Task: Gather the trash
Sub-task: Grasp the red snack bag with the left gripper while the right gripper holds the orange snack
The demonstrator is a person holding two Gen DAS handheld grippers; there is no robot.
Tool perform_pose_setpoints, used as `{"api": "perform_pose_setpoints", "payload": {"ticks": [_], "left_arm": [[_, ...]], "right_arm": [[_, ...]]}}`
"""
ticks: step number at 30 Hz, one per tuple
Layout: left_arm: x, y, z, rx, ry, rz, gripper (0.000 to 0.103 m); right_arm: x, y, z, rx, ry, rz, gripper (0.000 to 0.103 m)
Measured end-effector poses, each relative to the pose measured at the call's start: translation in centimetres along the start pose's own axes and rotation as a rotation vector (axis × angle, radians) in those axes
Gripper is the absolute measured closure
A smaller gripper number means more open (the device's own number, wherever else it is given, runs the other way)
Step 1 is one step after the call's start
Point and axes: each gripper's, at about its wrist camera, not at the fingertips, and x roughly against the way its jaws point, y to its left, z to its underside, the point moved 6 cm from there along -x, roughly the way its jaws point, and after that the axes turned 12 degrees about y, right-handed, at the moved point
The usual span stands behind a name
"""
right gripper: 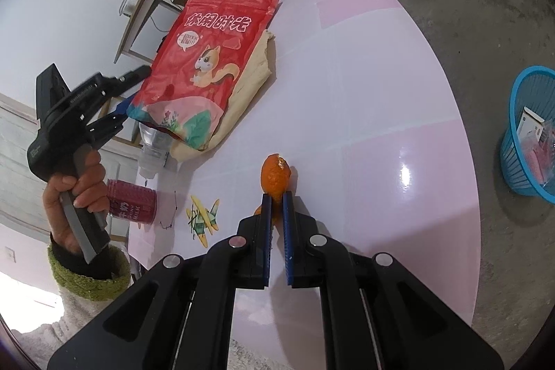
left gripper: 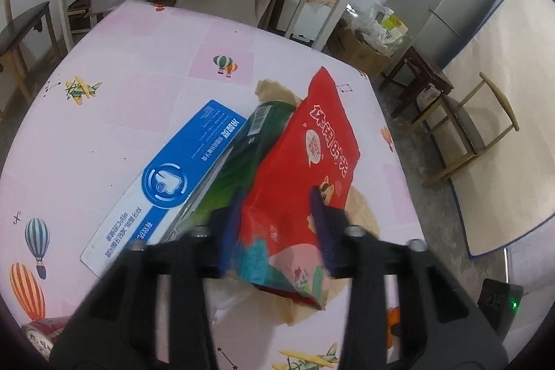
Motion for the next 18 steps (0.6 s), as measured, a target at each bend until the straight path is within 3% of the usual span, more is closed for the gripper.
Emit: {"api": "perform_pose_setpoints", "payload": {"ticks": [6,13,18], "left_arm": [[1.3,-0.8,0.6,-0.043,-0.055,-0.007,0.100],[5.2,-3.2,1.6,-0.097,-0.178,0.055,0.103],[8.8,-4.1,4.6,-0.074,-0.201,0.196,0.103]], "right_arm": [[-0.3,0.1,0.2,-0.007,-0.005,-0.009,0.096],[-0.6,0.1,0.3,-0.021,-0.013,-0.013,0.096],[0.2,-0.2,0.3,-0.031,-0.031,-0.006,0.096]]}}
